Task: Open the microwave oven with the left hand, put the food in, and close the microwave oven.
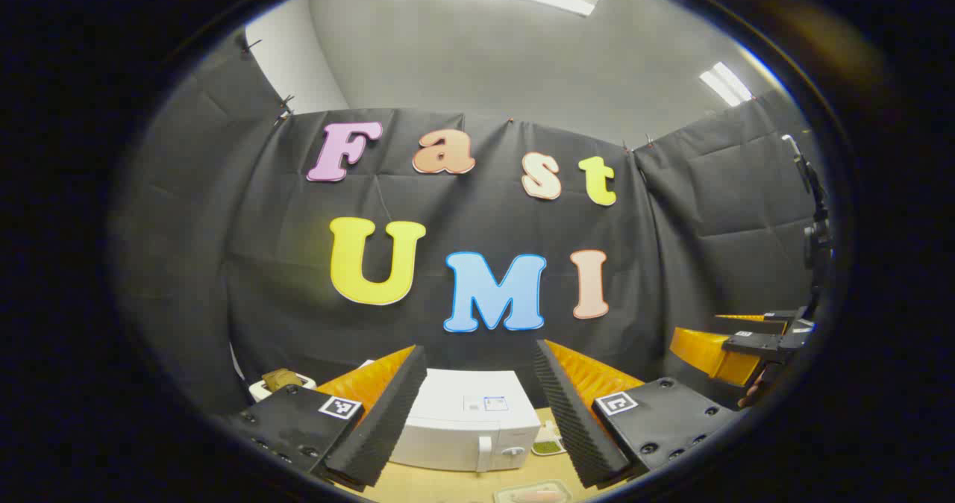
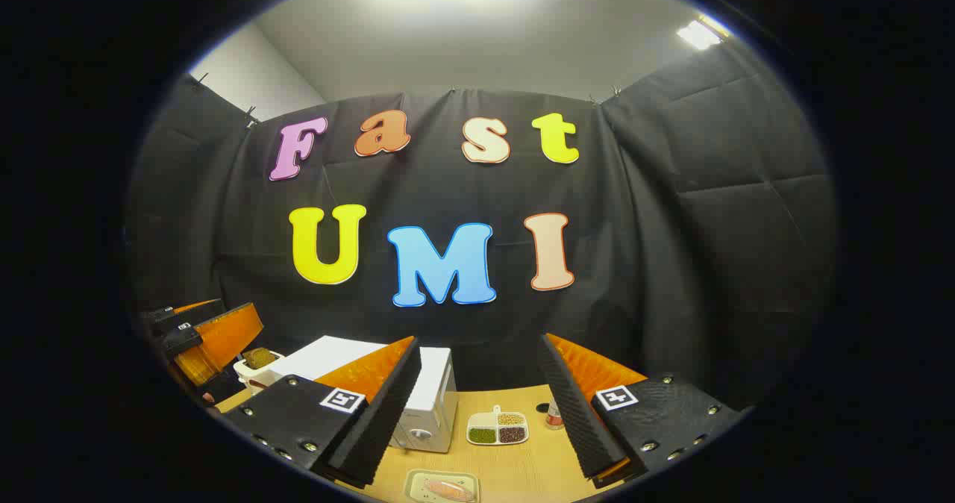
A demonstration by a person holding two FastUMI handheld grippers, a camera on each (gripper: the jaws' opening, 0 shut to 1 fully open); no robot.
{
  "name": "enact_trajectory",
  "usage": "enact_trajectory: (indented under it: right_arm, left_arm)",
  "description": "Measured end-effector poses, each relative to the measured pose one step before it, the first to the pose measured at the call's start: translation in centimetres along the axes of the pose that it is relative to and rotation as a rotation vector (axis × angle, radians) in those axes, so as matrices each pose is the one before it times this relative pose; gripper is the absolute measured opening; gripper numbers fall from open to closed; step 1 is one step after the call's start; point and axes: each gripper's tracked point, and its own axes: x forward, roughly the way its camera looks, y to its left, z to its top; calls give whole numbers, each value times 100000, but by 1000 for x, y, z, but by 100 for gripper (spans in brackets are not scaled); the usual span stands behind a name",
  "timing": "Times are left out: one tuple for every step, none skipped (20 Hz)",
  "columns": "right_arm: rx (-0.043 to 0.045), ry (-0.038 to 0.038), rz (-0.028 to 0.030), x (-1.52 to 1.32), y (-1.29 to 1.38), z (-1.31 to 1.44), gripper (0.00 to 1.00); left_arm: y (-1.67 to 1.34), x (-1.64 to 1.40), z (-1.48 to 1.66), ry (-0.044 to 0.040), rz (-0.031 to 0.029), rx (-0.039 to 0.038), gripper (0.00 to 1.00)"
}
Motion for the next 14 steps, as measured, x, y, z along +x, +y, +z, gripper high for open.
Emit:
enact_trajectory:
  right_arm:
    - [-211, 383, 47, 104, -51, -142, 96]
    - [-186, 349, 364, -98, 105, -122, 96]
    - [-425, 367, 151, 66, 53, -94, 96]
    - [-468, 281, 245, 120, -8, -228, 96]
    - [-241, 437, 345, 37, 150, -146, 96]
    - [-142, 705, 420, 24, 94, -265, 96]
    - [143, 216, 342, -22, 80, -145, 96]
    - [31, 88, 196, -35, 33, 53, 96]
    - [-286, 6, -53, -1, -45, 20, 96]
    - [-296, -452, -36, 112, -111, -11, 96]
    - [-65, -378, 118, 20, -6, 147, 96]
    - [49, -126, -22, 101, -13, -62, 96]
    - [87, 19, -27, 31, -1, 18, 96]
    - [62, -159, -284, 9, -29, 21, 96]
  left_arm:
    - [-443, 207, -69, 95, -949, 8, 97]
    - [-389, 30, -318, 520, -800, 252, 97]
    - [-193, -31, -172, 452, -554, 701, 98]
    - [-76, 102, -163, 121, 7, 631, 98]
    - [14, 115, -106, 121, 149, 308, 98]
    - [-77, 286, -372, 617, -430, -117, 98]
    - [-286, 177, -304, 674, -1078, -686, 98]
    - [-257, 42, -549, 800, -656, -863, 96]
    - [-8, 52, -140, 429, -10, -555, 97]
    - [83, 40, 18, -111, 171, -88, 97]
    - [121, 167, 120, -258, 96, 307, 98]
    - [-175, 252, 44, -81, -694, 311, 98]
    - [-59, -63, -71, 161, -724, 354, 99]
    - [172, 192, -132, 166, -349, 66, 99]
